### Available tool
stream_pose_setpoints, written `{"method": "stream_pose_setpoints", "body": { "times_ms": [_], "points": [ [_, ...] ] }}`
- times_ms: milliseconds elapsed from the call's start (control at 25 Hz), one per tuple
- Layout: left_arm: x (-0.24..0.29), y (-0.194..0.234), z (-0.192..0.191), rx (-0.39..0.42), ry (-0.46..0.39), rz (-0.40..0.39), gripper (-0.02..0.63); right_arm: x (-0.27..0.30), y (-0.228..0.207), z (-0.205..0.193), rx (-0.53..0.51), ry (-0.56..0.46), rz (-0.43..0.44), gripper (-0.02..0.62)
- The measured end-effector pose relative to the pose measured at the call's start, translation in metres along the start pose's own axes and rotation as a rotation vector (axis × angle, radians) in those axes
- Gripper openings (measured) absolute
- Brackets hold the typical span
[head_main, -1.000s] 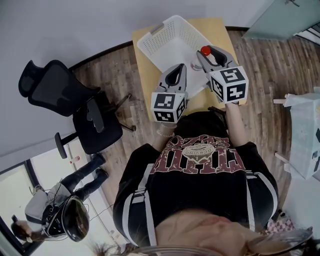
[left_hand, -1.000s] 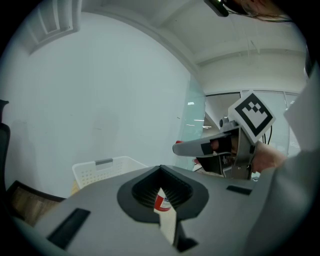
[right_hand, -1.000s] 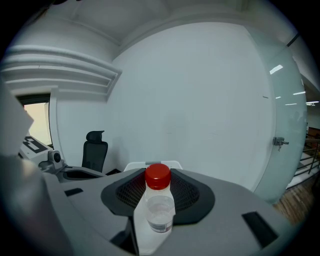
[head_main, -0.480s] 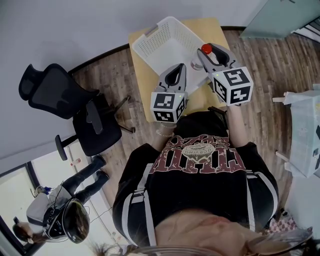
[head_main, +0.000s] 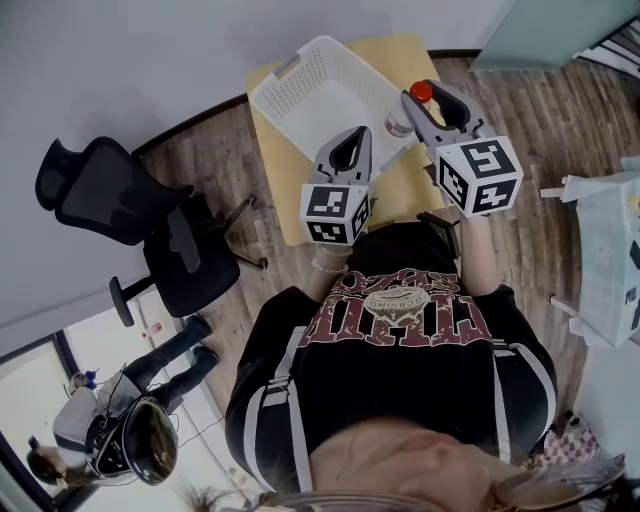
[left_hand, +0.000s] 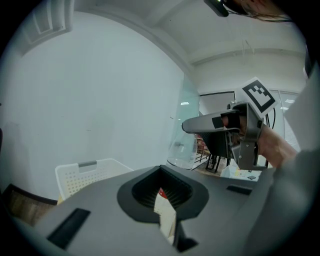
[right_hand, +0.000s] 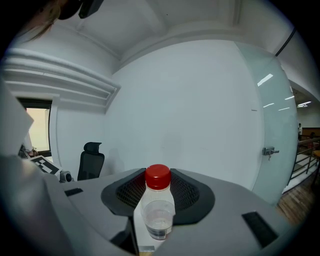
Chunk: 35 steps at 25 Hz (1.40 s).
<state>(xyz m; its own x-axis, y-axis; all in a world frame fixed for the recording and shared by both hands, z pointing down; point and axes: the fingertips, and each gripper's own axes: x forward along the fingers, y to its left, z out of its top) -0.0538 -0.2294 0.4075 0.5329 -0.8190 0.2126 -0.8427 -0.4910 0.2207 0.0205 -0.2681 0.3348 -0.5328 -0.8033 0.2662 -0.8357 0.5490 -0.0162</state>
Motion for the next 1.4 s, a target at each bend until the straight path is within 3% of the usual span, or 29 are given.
{"method": "stream_pose_setpoints", "body": {
  "times_ms": [520, 1400],
  "points": [
    [0.015, -0.034, -0.001, 0.001, 0.003, -0.031, 0.046, -0.042, -0.032, 0.013, 0.005, -0.044, -0.047, 0.163],
    [0.04, -0.087, -0.012, 0.014, 0.036, -0.096, 0.046, -0.09, -0.087, -0.009, 0.036, -0.025, -0.145, 0.163]
  ]
}}
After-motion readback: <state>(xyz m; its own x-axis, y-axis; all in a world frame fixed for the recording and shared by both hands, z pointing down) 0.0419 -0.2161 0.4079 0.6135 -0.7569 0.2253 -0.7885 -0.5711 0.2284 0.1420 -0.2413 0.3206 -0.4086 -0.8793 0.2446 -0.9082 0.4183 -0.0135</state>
